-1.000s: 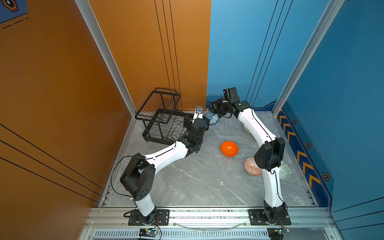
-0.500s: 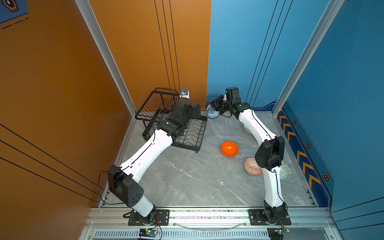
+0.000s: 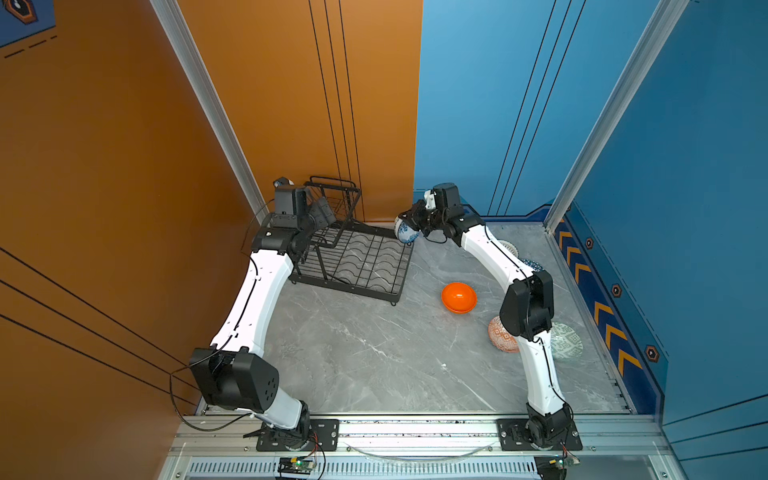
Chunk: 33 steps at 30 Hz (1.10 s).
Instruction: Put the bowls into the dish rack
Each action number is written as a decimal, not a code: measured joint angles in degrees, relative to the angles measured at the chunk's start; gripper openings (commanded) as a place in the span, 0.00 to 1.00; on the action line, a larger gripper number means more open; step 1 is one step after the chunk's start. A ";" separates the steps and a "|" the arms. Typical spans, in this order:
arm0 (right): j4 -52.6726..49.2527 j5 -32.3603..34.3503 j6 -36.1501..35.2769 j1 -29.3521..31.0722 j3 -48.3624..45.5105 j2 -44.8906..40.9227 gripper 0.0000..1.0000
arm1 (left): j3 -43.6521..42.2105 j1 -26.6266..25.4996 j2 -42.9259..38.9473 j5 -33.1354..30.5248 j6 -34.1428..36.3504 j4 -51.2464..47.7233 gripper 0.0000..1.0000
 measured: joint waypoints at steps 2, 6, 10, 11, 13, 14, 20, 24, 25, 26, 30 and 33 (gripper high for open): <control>0.00 -0.13 -1.01 0.59 0.00 0.00 0.00 | -0.83 0.85 0.02 1.11 -0.98 -0.42 0.98; -0.04 -0.26 -2.67 1.77 0.00 0.39 0.00 | -1.20 1.99 0.02 3.61 -2.64 -0.83 0.98; -0.07 -0.98 -3.69 2.82 0.00 1.66 0.00 | -1.20 2.47 0.02 4.98 -3.02 -0.83 0.98; -0.11 -1.25 -3.80 2.99 0.00 2.14 0.00 | -1.20 2.56 0.02 5.25 -2.99 -0.83 0.98; -0.24 -1.66 -4.15 3.43 0.00 3.37 0.00 | -1.20 2.75 0.00 5.68 -3.23 -0.83 0.98; -0.37 -1.73 -4.26 3.61 0.00 3.89 0.00 | -1.20 2.89 0.00 5.84 -3.39 -0.81 0.98; -3.45 -1.90 -5.84 4.57 -0.48 5.53 0.00 | -1.20 4.48 -0.33 6.80 -4.57 -0.87 0.98; -3.96 -1.92 -6.69 4.90 -0.48 5.53 0.00 | -1.25 8.48 -0.52 7.43 -6.78 -0.90 0.98; -4.11 -1.95 -6.84 4.90 -0.48 5.53 0.00 | -1.29 9.44 -0.61 7.48 -7.41 -0.92 0.98; -4.26 -1.99 -7.06 4.94 -0.48 5.53 0.00 | -1.31 10.38 -0.70 7.61 -7.96 -0.94 0.98; -4.35 -2.03 -7.67 4.92 -0.46 5.53 0.00 | -1.31 12.98 -1.31 8.31 -10.19 -0.96 0.98; -5.22 -2.03 -8.17 4.92 -0.20 5.53 0.00 | -1.31 14.32 -1.84 8.94 -12.20 -1.66 0.98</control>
